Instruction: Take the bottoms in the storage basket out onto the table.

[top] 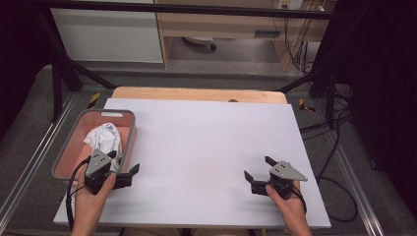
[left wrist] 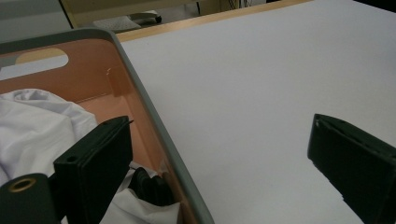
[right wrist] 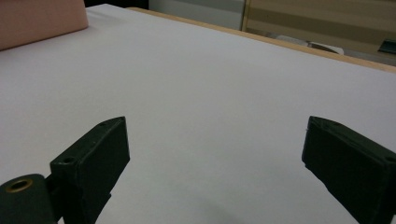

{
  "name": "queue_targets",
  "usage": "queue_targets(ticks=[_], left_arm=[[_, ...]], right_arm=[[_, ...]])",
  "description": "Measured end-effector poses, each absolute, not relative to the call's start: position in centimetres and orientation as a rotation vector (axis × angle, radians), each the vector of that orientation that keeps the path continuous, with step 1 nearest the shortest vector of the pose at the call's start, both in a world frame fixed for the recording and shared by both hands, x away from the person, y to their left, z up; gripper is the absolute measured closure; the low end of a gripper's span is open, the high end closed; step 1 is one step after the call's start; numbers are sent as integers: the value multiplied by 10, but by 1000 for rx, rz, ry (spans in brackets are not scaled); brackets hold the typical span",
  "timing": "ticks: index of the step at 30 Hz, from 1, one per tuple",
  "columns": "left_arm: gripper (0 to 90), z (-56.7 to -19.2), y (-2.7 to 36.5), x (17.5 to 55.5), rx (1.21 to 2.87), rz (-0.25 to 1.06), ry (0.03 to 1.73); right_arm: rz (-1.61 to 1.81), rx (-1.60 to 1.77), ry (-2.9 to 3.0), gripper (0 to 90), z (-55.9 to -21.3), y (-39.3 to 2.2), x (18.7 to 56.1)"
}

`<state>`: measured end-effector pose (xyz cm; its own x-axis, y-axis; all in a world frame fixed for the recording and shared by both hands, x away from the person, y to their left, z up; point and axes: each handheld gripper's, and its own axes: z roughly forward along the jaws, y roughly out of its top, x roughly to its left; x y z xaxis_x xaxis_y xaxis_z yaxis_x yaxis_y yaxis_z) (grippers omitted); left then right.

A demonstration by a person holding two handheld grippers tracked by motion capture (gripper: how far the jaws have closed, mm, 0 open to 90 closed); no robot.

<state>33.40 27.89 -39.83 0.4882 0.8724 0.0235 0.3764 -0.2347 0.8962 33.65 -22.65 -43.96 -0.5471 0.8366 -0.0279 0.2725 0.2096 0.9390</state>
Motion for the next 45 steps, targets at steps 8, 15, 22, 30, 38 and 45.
queue_targets(ticks=[8, 15, 22, 30, 38, 45], left_arm=[[57, -396, 277, 333, 1804, 632, 991], [63, -394, 275, 333, 1790, 578, 1012], [59, -391, 274, 332, 1797, 599, 1010], [58, -382, 278, 333, 1792, 634, 1024], [48, -368, 284, 336, 1775, 684, 1043], [46, -365, 289, 337, 1768, 667, 1055]], right_arm=[[1318, 1040, 1955, 74, -441, -225, 335], [1334, 1039, 1944, 74, -439, -226, 335], [1327, 1020, 1955, 71, -438, -223, 331], [1328, 1011, 1961, 69, -438, -222, 332], [1327, 1000, 1963, 64, -437, -220, 330], [1328, 1018, 1956, 65, -437, -218, 332]])
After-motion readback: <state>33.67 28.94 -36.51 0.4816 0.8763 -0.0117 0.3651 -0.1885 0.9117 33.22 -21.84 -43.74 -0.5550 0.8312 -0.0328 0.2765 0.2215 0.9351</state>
